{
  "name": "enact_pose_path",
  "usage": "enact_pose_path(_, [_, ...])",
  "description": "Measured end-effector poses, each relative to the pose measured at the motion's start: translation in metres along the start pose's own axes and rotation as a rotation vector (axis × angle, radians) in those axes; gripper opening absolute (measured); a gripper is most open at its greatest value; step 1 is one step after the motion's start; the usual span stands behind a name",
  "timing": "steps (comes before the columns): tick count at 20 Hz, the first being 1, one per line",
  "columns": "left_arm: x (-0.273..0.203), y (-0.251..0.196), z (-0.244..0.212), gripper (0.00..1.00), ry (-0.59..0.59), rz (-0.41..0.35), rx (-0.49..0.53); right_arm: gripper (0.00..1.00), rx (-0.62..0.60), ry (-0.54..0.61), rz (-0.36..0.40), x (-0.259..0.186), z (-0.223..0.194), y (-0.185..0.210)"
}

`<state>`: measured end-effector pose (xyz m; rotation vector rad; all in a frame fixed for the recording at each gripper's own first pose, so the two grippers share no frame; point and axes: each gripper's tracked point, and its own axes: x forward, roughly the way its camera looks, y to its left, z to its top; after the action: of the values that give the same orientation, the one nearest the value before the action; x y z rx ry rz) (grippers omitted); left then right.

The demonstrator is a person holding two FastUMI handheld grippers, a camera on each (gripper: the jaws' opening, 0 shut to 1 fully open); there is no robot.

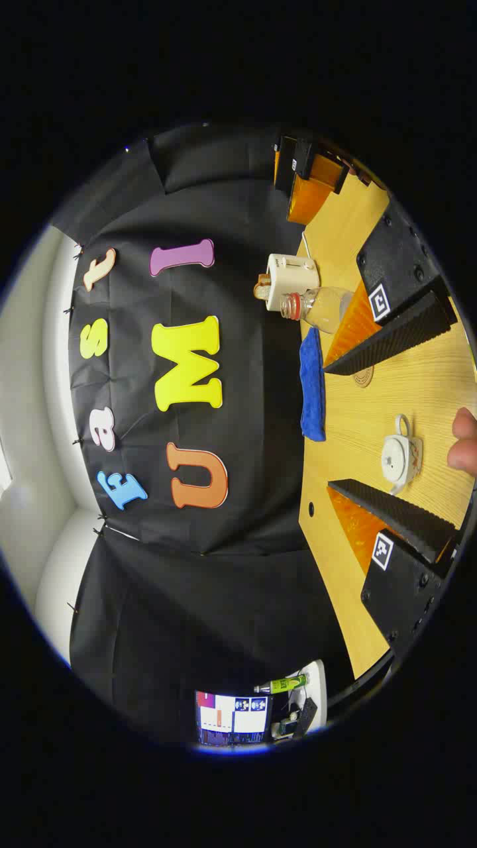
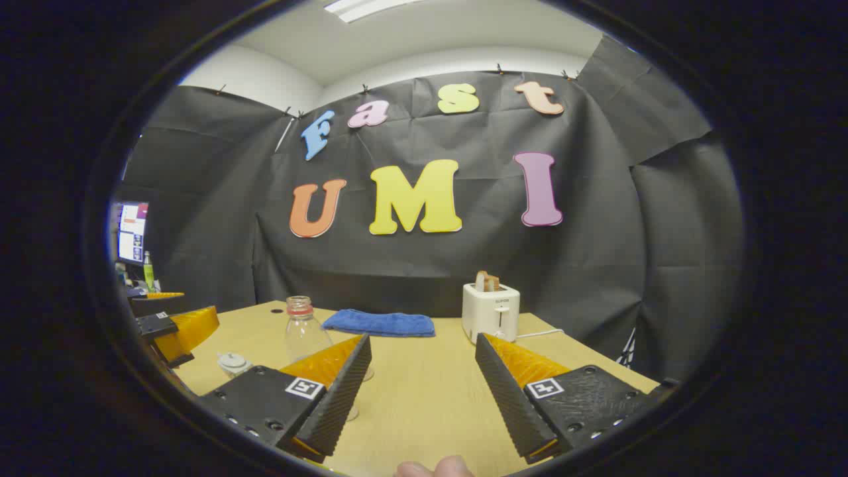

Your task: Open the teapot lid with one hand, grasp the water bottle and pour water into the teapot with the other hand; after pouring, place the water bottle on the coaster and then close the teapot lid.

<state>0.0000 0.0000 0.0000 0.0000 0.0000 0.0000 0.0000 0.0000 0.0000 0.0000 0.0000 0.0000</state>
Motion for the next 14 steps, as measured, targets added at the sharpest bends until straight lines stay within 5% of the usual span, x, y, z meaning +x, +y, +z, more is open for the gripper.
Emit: enact_pose_path(14, [0.0011, 0.0077, -0.0008, 0.99, 0.002, 0.019, 0.009, 0.95, -0.023, 0.006, 0.008, -0.0005, -0.0034, 0.0085])
